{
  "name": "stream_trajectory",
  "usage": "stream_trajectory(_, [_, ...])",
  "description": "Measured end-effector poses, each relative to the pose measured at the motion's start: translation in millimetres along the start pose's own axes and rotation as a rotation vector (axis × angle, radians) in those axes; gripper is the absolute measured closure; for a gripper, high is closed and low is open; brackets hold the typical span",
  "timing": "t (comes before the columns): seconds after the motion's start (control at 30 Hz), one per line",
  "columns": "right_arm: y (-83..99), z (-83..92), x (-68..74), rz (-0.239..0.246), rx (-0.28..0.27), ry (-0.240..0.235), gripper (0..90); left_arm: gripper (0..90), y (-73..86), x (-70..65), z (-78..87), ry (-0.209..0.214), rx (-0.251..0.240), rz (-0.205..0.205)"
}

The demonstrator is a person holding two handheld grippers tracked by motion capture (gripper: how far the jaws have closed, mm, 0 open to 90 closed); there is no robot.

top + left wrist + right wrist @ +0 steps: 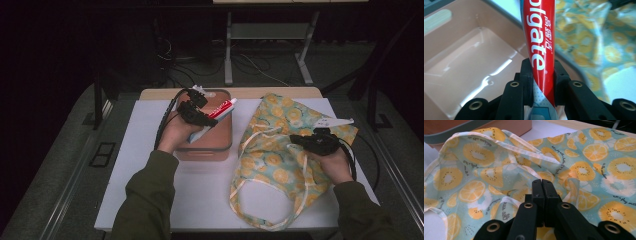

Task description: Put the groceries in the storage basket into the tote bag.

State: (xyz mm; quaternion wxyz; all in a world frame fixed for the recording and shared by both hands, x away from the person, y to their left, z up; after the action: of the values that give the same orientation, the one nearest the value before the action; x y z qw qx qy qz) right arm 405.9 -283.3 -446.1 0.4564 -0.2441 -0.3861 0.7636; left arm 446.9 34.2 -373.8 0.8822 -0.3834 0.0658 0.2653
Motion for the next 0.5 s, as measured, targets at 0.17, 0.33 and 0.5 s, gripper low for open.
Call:
stream_trajectory(0.17, [0.2,-0.2,0.5,0.003,0.001,0.0,89.4,74.8,2.1,-26.6,-2.8,0.02,0.006,-0.045])
stream_trajectory(0.33, [0.3,-0.5,0.7,0.005,0.003,0.001,89.4,74.8,4.5,-58.8,-13.6,0.056,0.003,-0.082])
stream_trajectory(0.5, [0.0,-0.2,1.9,0.009,0.002,0.002,89.4,74.8,9.0,-86.8,-33.2,0.102,0.011,-0.122])
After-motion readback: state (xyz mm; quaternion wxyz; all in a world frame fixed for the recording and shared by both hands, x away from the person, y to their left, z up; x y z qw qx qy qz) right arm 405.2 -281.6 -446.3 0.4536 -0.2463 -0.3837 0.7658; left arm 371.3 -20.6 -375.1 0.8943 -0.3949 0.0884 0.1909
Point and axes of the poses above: each handheld gripper's, and its own axes: z roughly backward along the jaws, y roughly out of its underside, x roughly to its left, the point moved 7 cm from there along -z, roughly forward along the jaws, and after that the axes turned 15 degrees about y, right-handed, at the moved point
